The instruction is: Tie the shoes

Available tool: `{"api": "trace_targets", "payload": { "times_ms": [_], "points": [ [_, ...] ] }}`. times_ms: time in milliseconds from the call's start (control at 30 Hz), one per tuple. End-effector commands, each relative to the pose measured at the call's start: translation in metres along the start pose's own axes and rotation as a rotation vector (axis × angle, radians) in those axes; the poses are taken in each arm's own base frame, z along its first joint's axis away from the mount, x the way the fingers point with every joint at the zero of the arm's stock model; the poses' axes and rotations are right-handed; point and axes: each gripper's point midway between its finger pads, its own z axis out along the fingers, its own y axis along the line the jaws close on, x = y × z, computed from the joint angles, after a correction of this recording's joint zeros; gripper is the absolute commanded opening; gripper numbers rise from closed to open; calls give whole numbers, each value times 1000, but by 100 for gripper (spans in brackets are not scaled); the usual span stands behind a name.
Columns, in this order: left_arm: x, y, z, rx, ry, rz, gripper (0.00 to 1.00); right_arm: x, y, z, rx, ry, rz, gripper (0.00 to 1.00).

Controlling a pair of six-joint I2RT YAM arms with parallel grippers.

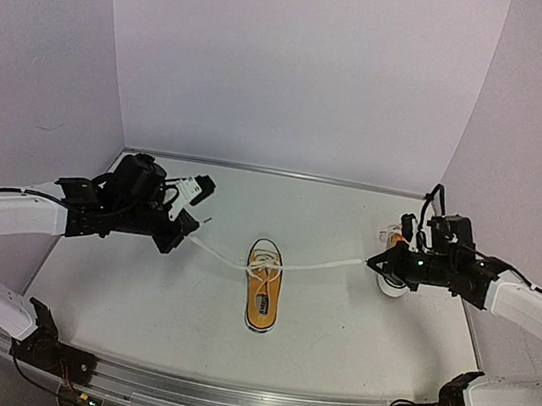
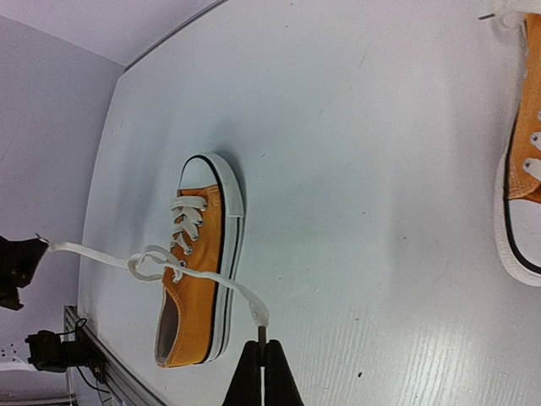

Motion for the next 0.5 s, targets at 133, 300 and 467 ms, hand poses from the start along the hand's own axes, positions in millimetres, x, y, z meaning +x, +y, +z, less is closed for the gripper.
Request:
{"api": "trace_targets", "payload": {
  "times_ms": [133, 300, 467],
  "points": [
    [10, 83, -34, -430, -87, -458, 0, 10, -50, -25, 202, -83, 116, 0],
    [40, 120, -62, -578, -110, -661, 0, 14, -74, -51, 329, -150, 164, 0],
    [64, 132, -65, -623, -72, -765, 0, 23, -103, -75, 487, -193, 208, 0]
  ]
}}
